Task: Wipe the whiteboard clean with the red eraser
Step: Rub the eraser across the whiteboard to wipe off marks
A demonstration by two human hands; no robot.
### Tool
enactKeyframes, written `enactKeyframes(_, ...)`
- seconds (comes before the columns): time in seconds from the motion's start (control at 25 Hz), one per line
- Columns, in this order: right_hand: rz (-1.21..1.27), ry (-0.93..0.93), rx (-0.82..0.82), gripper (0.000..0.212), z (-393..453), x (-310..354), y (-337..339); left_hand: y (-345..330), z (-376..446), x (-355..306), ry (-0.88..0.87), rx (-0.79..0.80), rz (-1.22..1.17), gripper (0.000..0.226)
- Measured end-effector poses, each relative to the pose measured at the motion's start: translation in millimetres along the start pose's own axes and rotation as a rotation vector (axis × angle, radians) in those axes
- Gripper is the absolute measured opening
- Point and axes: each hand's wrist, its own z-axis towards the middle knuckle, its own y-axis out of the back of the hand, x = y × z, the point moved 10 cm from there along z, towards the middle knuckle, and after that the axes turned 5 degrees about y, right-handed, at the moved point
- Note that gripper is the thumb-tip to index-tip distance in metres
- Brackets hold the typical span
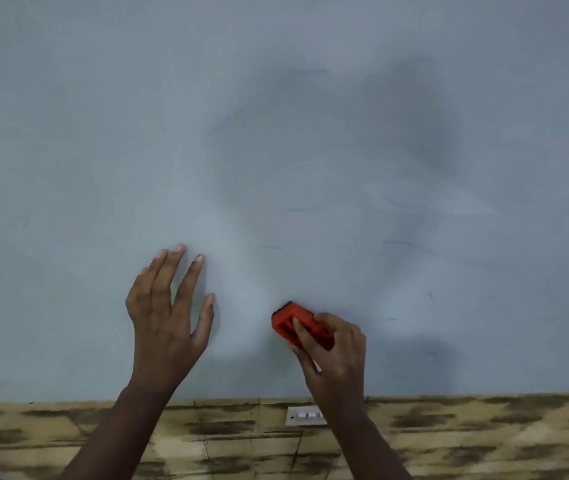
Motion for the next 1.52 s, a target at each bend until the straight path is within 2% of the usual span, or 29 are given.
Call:
enactKeyframes(0.08, 0.015, 0.055, -0.035, 0.048, 8.8, 9.2, 3.5, 9.0, 7.3, 1.4, 0.034, 0.023, 0.011, 0.058)
enactKeyframes(0.2, 0.086, 0.095, -0.169, 0.068, 62.9, 16.3, 33.3, 21.1, 25.8, 3.4, 0.038, 0.034, 0.036, 0.055)
enactKeyframes(0.36, 0.109, 0.043, -0.416, 0.053, 143.6, 7.5, 89.7, 35.8, 55.6, 3.0, 0.004, 0.010, 0.033, 0.053)
enactKeyframes(0.44, 0.141, 0.002, -0.461, 0.050, 159.5, 3.3, 97.1, 42.3, 69.7, 7.0, 0.005, -0.017, 0.036, 0.051)
enactKeyframes(0.52, 0.153, 0.079, -0.420, 0.049, 155.2, 15.0, 86.5, 47.1, 79.5, 9.8, 0.007, -0.052, 0.044, 0.049)
enactKeyframes(0.6, 0.137, 0.237, -0.304, 0.052, 131.8, 35.8, 56.7, 50.7, 89.6, 10.1, -0.007, -0.095, 0.053, 0.048)
enactKeyframes(0.68, 0.060, 0.358, -0.179, 0.062, 99.6, 50.5, 21.1, 55.2, 106.3, 11.6, -0.024, -0.146, 0.058, 0.048)
enactKeyframes(0.8, -0.026, 0.439, -0.106, 0.074, 78.8, 56.2, -1.7, 58.7, 138.8, 21.4, -0.026, -0.203, 0.065, 0.056)
enactKeyframes(0.92, -0.085, 0.554, -0.122, 0.064, 95.3, 68.3, 11.1, 48.5, 151.3, 27.9, -0.034, -0.221, 0.111, 0.064)
enactKeyframes(1.0, -0.120, 0.590, -0.199, 0.055, 125.1, 74.3, 30.3, 41.2, 147.5, 29.3, -0.054, -0.232, 0.134, 0.066)
enactKeyframes(1.16, -0.147, 0.446, -0.434, 0.047, 208.9, 69.1, 85.5, 38.4, 144.9, 29.9, -0.086, -0.236, 0.133, 0.067)
enactKeyframes(1.28, -0.015, 0.332, -0.500, 0.046, 232.2, 60.8, 104.7, 38.1, 143.2, 29.4, -0.097, -0.242, 0.122, 0.066)
enactKeyframes(1.36, 0.027, 0.355, -0.466, 0.048, 220.1, 67.4, 94.0, 38.0, 142.7, 29.8, -0.107, -0.248, 0.113, 0.067)
enactKeyframes(1.52, -0.051, 0.609, -0.204, 0.052, 163.7, 92.3, 39.3, 38.2, 143.3, 28.8, -0.115, -0.238, 0.100, 0.067)
